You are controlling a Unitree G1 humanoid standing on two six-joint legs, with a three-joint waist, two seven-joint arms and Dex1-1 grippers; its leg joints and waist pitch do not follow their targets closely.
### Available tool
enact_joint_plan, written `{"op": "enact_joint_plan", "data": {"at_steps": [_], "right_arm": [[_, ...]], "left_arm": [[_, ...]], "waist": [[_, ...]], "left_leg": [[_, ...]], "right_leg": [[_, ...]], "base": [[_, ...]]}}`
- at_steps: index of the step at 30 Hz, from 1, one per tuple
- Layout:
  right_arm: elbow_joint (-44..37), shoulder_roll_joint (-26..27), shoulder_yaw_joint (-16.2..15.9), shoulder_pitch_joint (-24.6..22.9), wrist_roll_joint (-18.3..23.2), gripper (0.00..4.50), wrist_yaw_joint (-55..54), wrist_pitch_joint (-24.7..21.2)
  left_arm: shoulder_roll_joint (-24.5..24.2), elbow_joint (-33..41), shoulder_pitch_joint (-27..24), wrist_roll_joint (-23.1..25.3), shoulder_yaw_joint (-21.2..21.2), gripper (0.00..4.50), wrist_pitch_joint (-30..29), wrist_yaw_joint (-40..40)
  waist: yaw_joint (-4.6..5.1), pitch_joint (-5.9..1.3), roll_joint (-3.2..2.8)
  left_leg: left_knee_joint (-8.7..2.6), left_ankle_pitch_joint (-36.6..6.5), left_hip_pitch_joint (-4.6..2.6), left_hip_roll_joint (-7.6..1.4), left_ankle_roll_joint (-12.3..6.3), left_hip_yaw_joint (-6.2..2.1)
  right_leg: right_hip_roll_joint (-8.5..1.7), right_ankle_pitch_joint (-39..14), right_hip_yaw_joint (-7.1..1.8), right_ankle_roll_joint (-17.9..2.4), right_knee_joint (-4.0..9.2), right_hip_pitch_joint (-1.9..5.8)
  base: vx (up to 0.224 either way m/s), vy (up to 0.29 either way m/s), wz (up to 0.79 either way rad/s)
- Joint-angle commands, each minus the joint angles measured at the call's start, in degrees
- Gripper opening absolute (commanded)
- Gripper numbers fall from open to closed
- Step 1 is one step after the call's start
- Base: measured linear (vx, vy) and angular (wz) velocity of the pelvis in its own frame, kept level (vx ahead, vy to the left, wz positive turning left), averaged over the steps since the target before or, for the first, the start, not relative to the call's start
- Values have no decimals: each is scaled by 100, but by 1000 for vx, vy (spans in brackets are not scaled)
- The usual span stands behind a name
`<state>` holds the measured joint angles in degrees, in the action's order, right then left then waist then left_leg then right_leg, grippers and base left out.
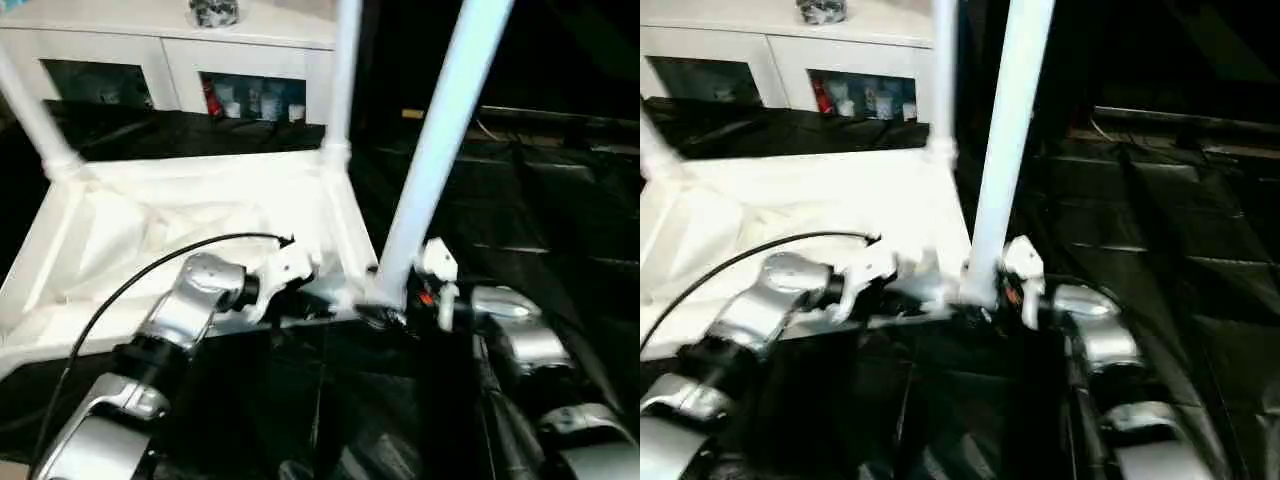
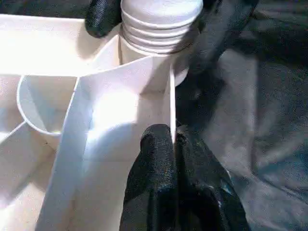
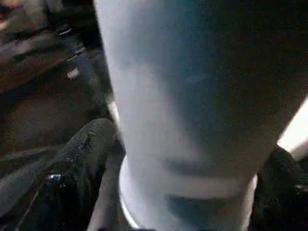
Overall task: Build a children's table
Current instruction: Rotate leg to tighten
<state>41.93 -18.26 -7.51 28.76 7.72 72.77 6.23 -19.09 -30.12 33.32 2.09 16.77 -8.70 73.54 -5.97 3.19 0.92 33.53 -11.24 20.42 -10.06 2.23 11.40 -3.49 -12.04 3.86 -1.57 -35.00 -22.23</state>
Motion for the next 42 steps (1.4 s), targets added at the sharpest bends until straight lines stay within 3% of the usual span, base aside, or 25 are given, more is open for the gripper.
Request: {"op": "enact_joint_plan", "data": {"at_steps": [1, 2, 3, 5, 6, 14, 17, 18, 19, 20, 21, 22, 23, 25, 28, 31, 33, 34, 35, 37, 38, 42], "right_arm": [[-44, -6, -428, -177, -185, 386, 495, -199], [-55, -15, -436, -181, -184, 386, 514, -206], [-110, -57, -476, -203, -177, 354, 613, -240], [-188, -102, -550, -248, -205, 354, 744, -251], [-188, -102, -550, -248, -205, 322, 744, -251], [-338, -23, -564, -374, -130, 281, 652, -375], [-405, 10, -501, -448, -109, 278, 486, -409], [-417, 21, -481, -461, -101, 277, 440, -420], [-357, 117, -349, -457, -126, 277, 21, -450], [-228, 231, -205, -418, -179, 277, -499, -469], [-219, 239, -197, -415, -183, 277, -531, -467], [-72, 369, -68, -370, -247, 277, -1058, -434], [33, 454, 9, -337, -296, 276, -1402, -401], [298, 692, 189, -239, -322, 276, -2169, -444], [532, 953, 342, -125, -308, 276, -2867, -539], [743, 1227, 435, 24, -310, 276, -3535, -654], [858, 1443, 415, 137, -403, 276, -3929, -656], [900, 1536, 388, 185, -467, 331, -4075, -634], [943, 1676, 386, 258, -522, 345, -4210, -552], [957, 1726, 405, 302, -512, 345, -4218, -499], [962, 1721, 396, 304, -506, 366, -4206, -485], [895, 1648, 353, 280, -520, 396, -4107, -446]], "left_arm": [[66, 263, 43, -264, 83, 0, 74, 275], [60, 267, 42, -268, 82, 0, 70, 286], [27, 286, 38, -289, 77, 0, 52, 344], [-10, 271, 32, -287, 79, 0, 75, 428], [-10, 271, 32, -287, 79, 0, 75, 428], [64, 146, 50, -267, 79, 0, 138, 313], [129, 119, 40, -259, 31, 0, 153, 186], [144, 112, 40, -257, 21, 0, 158, 155], [248, 40, 72, -223, -49, 0, 143, -114], [363, -30, 116, -184, -110, 0, 134, -394], [372, -37, 120, -181, -113, 0, 133, -416], [517, -138, 185, -119, -169, 0, 119, -771], [614, -206, 231, -76, -202, 0, 108, -1008], [880, -392, 333, 2, -251, 0, 78, -1509], [1117, -557, 425, 87, -259, 0, 69, -1920], [1355, -687, 530, 148, -288, 0, 7, -2338], [1530, -762, 590, 221, -282, 0, 2, -2625], [1613, -793, 615, 260, -278, 0, 1, -2755], [1690, -755, 595, 305, -208, 0, 52, -2742], [1671, -673, 539, 291, -145, 0, 132, -2557], [1655, -653, 520, 288, -133, 0, 154, -2521], [1569, -564, 451, 229, -111, 0, 222, -2309]], "waist": [[-29, -313, 46], [-27, -313, 50], [-32, -311, 53], [-58, -319, 44], [-64, -321, 49], [-76, -332, 11], [-79, -335, 18], [-72, -330, 61], [-80, -329, 51], [-56, -310, 90], [-33, -279, 70], [-33, -279, 70], [12, -264, 76], [20, -258, 75], [61, -268, 78], [92, -274, 41], [121, -283, 51], [99, -294, -4], [114, -302, 93], [94, -315, 67], [102, -319, 100], [94, -323, 81]], "left_leg": [[-395, -846, -40, -442, -482, -166], [-394, -825, -41, -442, -480, -164], [-399, -816, -43, -446, -475, -169], [-391, -763, -55, -443, -448, -164], [-387, -755, -56, -441, -449, -162], [-382, -747, -56, -438, -416, -168], [-383, -740, -59, -441, -401, -170], [-380, -737, -61, -439, -410, -160], [-379, -750, -73, -438, -411, -160], [-395, -818, -69, -438, -377, -161], [-414, -1014, -82, -423, -286, -180], [-414, -1014, -82, -423, -286, -180], [-430, -1241, -116, -408, -120, -197], [-442, -1303, -117, -402, -77, -216], [-452, -1327, -104, -397, -41, -234], [-448, -1268, -87, -394, -89, -230], [-452, -1190, -76, -393, -76, -224], [-434, -1158, -84, -387, -102, -221], [-430, -1060, -62, -391, -147, -206], [-416, -919, -49, -377, -225, -201], [-415, -853, -40, -381, -280, -198], [-407, -745, -46, -389, -366, -187]], "right_leg": [[-610, -1052, -338, -1343, 424, 234], [-599, -1019, -339, -1346, 418, 228], [-597, -993, -338, -1354, 414, 230], [-602, -784, -340, -1420, 395, 229], [-602, -751, -341, -1431, 392, 230], [-600, -588, -333, -1497, 378, 249], [-598, -583, -332, -1484, 377, 255], [-591, -575, -337, -1475, 382, 251], [-596, -616, -338, -1475, 380, 240], [-602, -781, -340, -1445, 405, 236], [-622, -1224, -343, -1369, 457, 222], [-622, -1224, -343, -1369, 457, 222], [-640, -1883, -352, -1202, 534, 204], [-651, -2228, -358, -1052, 578, 198], [-649, -2321, -352, -967, 582, 208], [-646, -2093, -361, -998, 570, 202], [-627, -1891, -360, -1046, 542, 201], [-638, -1777, -363, -1075, 536, 207], [-629, -1599, -365, -1089, 520, 217], [-639, -1455, -363, -1097, 497, 227], [-633, -1335, -360, -1111, 484, 236], [-627, -1082, -358, -1168, 456, 232]], "base": [[0, 0, 0], [0, 0, 0], [0, 0, 0], [0, 0, 0], [0, 0, 0], [0, 0, 0], [0, 0, 0], [0, 0, 0], [0, 0, 0], [0, 0, 0], [0, 0, 0], [0, 0, 0], [0, 0, 0], [0, 0, 0], [0, 0, 0], [0, 0, 0], [0, 0, 0], [0, 0, 0], [0, 0, 0], [0, 0, 0], [0, 0, 0], [0, 0, 0]]}}
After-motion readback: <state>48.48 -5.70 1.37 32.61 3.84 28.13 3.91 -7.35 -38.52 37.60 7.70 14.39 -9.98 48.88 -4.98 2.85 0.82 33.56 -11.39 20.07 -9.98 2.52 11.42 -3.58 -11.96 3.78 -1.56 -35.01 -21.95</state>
